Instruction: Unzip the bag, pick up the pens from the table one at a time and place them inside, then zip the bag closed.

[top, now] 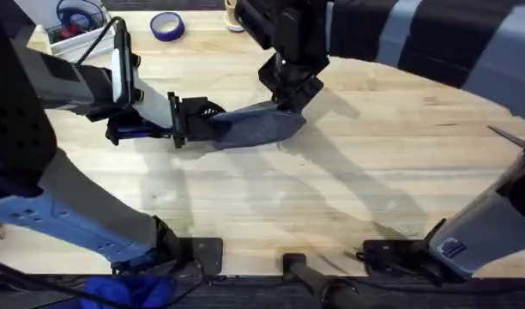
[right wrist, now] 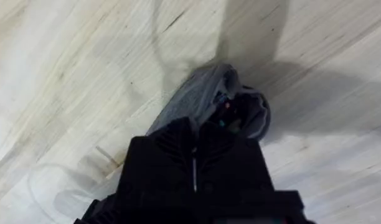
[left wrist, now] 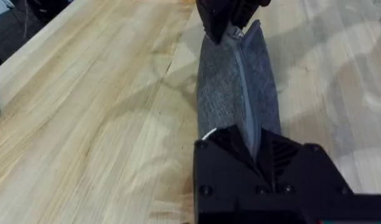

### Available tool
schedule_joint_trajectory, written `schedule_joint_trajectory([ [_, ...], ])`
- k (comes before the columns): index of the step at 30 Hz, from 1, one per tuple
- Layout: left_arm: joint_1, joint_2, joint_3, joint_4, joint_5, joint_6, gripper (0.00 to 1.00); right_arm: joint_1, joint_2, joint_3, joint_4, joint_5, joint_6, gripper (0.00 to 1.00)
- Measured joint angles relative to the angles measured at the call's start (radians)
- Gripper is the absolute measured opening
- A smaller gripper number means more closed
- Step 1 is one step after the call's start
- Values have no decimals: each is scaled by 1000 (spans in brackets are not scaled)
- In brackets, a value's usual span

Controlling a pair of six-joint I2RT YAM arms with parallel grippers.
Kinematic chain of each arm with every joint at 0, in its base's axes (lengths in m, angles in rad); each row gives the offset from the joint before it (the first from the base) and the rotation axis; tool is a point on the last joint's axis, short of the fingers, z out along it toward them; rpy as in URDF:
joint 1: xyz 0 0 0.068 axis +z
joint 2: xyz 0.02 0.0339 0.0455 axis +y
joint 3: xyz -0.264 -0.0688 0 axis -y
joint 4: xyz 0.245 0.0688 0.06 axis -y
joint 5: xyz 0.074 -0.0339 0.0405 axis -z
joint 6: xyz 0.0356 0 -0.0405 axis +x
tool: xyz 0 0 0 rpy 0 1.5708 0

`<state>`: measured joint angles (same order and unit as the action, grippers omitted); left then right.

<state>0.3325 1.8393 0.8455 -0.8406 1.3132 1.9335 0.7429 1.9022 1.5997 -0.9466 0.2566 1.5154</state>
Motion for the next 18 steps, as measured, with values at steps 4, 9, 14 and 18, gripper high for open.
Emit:
schedule_joint_trajectory([
  [4,0,0,0,0,0,0,40,-1,0,0,-1,-3,0,30],
  [9,0,0,0,0,0,0,40,-4,0,0,-6,-8,0,30],
  [14,-1,0,0,0,2,0,40,-15,-3,0,-27,-28,0,30],
  [18,-3,0,0,0,4,0,40,-26,-10,0,-37,-47,-1,30],
])
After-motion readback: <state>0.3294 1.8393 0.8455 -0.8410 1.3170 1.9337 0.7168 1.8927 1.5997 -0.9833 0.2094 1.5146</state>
